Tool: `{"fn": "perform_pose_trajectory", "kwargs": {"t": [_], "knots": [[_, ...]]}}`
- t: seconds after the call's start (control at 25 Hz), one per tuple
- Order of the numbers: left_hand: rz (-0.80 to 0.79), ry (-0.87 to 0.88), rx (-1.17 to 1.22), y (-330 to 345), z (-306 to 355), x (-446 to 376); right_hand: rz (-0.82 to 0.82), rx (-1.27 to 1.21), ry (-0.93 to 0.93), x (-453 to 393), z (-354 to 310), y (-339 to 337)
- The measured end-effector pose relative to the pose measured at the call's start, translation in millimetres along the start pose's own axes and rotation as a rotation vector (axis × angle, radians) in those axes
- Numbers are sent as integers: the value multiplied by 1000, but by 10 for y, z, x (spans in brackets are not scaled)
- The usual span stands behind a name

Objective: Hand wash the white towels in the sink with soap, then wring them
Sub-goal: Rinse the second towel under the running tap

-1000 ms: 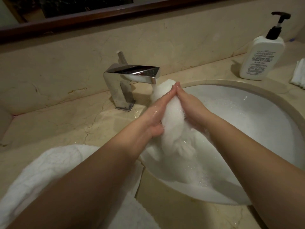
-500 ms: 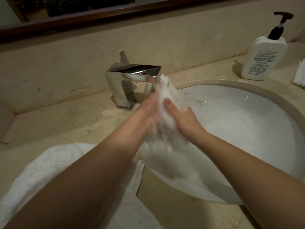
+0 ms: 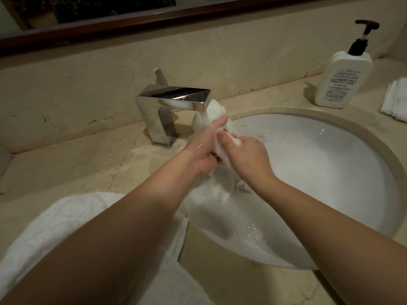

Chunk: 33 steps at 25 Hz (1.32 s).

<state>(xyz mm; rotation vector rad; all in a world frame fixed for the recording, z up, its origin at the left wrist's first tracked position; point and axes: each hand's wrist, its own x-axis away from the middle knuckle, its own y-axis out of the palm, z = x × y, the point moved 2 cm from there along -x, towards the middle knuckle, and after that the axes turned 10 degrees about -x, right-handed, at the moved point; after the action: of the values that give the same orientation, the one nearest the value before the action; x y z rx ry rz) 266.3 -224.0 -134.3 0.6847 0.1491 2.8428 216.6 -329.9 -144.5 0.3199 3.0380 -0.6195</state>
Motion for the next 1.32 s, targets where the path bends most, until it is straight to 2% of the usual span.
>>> {"fn": "perform_pose_trajectory", "kwargs": {"t": [0.16,0.24,0.36,0.48,0.56,0.64,0.72,0.76,0.84,1.0,1.12,1.24,1.32], "knots": [[-63,-63,-9,-26,-24,-13,169,-199,-25,-25,-64,-51],[-108,-131,-29,-33,-29,34,182,-250,-70,-32,-76,-59],[-130,-128,8,-23,-43,72,154,-314,-101,-49,-67,-62],[-63,-87,47,17,-44,53,143,-431,-65,-114,-26,-112],[13,-52,78,27,-35,24,90,-464,98,-140,54,-129],[75,-30,83,-6,-40,-10,-101,-591,396,-103,126,-90],[110,-17,-88,-27,-69,-15,-163,-745,460,-91,127,-21],[104,-5,-153,-27,-90,-16,-126,-743,429,-113,104,0],[109,26,-154,8,-102,13,-44,-582,362,-131,41,47],[276,69,-286,-8,-146,-27,52,-205,178,-51,-5,148],[303,76,-346,-35,-207,-96,113,-147,80,-65,-19,114],[357,74,-496,21,-121,65,34,-141,146,-91,-9,52],[378,135,-562,36,-68,123,-67,-242,301,-152,50,41]]}}
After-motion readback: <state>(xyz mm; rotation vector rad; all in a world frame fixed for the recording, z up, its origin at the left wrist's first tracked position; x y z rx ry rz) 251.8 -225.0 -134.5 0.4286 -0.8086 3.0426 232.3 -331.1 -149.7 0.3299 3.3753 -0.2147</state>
